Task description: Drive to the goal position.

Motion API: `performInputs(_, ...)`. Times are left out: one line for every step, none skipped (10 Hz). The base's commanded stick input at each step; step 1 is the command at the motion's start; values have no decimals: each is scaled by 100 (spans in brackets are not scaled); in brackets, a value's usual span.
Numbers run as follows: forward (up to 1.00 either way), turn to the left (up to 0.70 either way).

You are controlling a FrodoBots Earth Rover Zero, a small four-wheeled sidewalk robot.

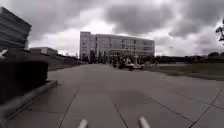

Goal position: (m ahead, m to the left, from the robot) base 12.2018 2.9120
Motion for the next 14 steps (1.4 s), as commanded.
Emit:
performInputs(70,0)
performInputs(70,0)
performInputs(70,0)
performInputs(70,0)
performInputs(70,0)
performInputs(70,0)
performInputs(70,0)
performInputs(70,0)
performInputs(70,0)
performInputs(70,0)
performInputs(70,0)
performInputs(70,0)
performInputs(70,0)
performInputs(70,0)
